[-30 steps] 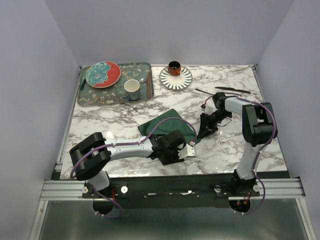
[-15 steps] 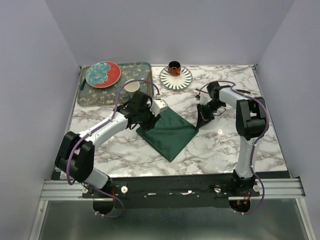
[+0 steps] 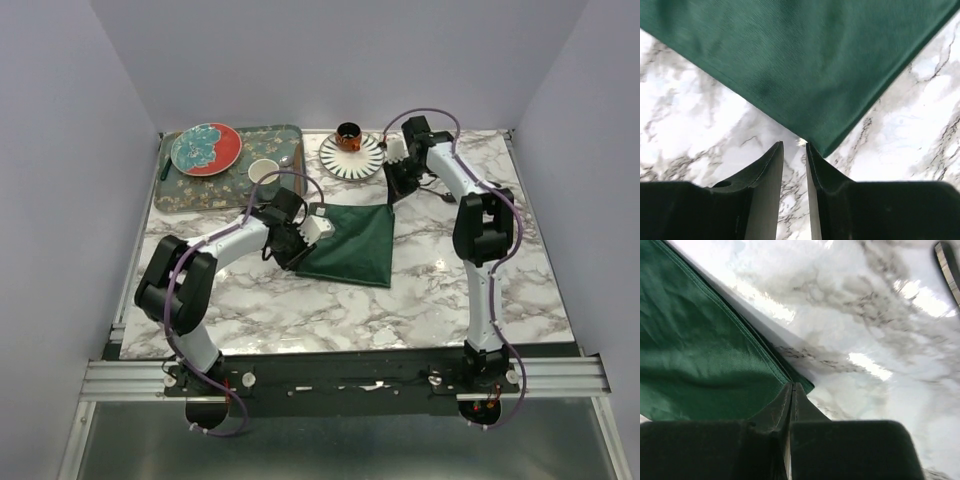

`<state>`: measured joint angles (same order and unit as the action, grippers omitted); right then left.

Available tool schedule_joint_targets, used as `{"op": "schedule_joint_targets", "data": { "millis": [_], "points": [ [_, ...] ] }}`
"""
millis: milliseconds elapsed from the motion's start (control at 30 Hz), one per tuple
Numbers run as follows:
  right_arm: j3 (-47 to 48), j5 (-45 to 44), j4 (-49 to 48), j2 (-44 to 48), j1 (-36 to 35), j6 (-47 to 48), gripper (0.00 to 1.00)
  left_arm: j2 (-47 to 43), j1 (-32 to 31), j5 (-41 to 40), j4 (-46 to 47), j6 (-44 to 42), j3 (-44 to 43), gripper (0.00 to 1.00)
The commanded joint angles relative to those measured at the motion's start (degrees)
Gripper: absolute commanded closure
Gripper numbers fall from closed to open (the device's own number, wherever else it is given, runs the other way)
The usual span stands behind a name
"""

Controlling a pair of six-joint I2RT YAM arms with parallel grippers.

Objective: Fold the napkin into a case and place the utensils inside
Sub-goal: Rotate the lower triangle-folded napkin at the center of the board, then smooth out the lower triangle-folded napkin at the center of the board.

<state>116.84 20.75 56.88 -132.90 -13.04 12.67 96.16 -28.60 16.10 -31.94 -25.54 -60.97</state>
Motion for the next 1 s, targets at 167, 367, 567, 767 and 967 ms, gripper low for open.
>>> {"op": "schedule_joint_targets", "data": {
  "millis": [167, 367, 567, 767, 967],
  "points": [
    [3.1, -6.2, 2.8, 5.3, -0.8, 4.2, 0.57, 0.4, -7.2, -1.4, -2.9, -0.4, 0.7, 0.67],
    [-11.8, 1.7, 2.7, 18.4, -0.7, 3.6, 0.5, -6.3, -5.8, -3.6, -4.5, -0.1, 1.0, 0.66],
    [-29.5, 20.1, -2.2, 28.9, -0.8, -6.8, 0.51, -9.2, -5.1, 6.8, -3.0, 8.8, -3.3, 0.58],
    [-41.8, 27.0, -9.1, 28.2, -1.0, -14.1, 0.53, -3.5, -5.1, 21.4, 6.5, 23.4, -2.5, 0.58],
    [-49.2, 26.0, -12.4, 23.9, -1.0, -16.5, 0.57, 1.1, -3.8, 29.5, 24.0, 42.5, 6.5, 0.55]
  ]
}}
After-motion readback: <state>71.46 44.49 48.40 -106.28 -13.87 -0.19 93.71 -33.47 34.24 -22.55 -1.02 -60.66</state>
